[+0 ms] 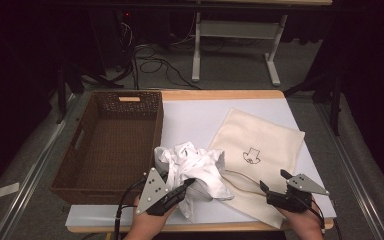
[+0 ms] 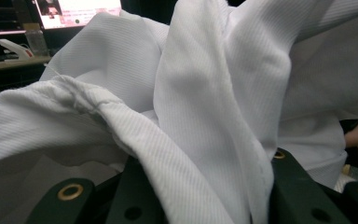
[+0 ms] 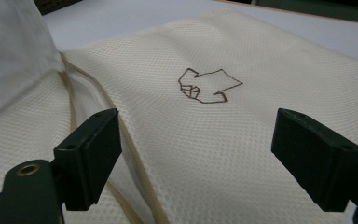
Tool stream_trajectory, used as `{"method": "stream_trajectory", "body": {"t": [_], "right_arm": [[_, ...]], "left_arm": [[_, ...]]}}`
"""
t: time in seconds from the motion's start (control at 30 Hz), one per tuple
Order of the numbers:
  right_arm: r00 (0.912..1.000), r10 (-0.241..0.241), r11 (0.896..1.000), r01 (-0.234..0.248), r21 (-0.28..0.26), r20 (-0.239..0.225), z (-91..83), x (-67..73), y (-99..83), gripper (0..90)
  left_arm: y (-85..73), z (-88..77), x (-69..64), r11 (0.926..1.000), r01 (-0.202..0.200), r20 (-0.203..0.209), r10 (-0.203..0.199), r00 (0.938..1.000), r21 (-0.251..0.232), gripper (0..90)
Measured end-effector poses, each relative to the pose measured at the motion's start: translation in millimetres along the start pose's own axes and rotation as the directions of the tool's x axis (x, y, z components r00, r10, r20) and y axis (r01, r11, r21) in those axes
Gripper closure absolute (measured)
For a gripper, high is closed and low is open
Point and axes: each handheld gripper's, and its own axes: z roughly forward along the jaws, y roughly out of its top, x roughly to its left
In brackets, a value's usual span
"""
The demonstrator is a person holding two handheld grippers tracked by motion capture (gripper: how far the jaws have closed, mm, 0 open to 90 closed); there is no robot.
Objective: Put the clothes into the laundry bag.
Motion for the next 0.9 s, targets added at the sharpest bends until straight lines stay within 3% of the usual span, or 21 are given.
{"method": "stream_trajectory", "body": {"t": [0.13, 0.17, 0.27, 0.57, 0.87, 0.9], "right_arm": [[0.9986, 0.023, 1.000, -0.022, 0.011, -0.047, 7.5, 6.9, 5.4, 22.8], [0.9985, 0.023, 1.000, -0.022, 0.012, -0.049, 9.3, 7.9, 6.5, 23.9], [0.9979, 0.034, 0.999, -0.033, 0.023, -0.055, 14.7, 10.1, 8.5, 28.3], [0.9958, -0.047, 0.994, 0.054, 0.091, -0.079, 24.6, 19.6, 6.9, 37.7], [0.9870, -0.116, 0.985, 0.129, 0.116, -0.111, 35.7, 27.9, 13.1, 53.8], [0.9843, -0.119, 0.983, 0.135, 0.125, -0.131, 38.8, 26.8, 15.6, 62.0]], "left_arm": [[-4.3, 3.2, -1.4, 0.9997, 0.013, 0.010, -0.013, 0.9999, 0.021, 71.3], [-6.5, 5.2, -0.6, 0.9990, 0.036, 0.015, -0.036, 0.9992, 0.026, 71.3], [-8.3, 7.0, 0.7, 0.9987, 0.040, 0.003, -0.040, 0.9992, 0.033, 71.3], [-17.0, 14.7, 7.2, 0.9904, 0.104, -0.008, -0.104, 0.9946, 0.091, 71.2], [-20.0, 20.3, 3.4, 0.9879, 0.090, 0.005, -0.092, 0.9958, 0.126, 71.1], [-20.6, 21.0, 2.6, 0.9877, 0.090, 0.006, -0.091, 0.9958, 0.128, 71.1]]}}
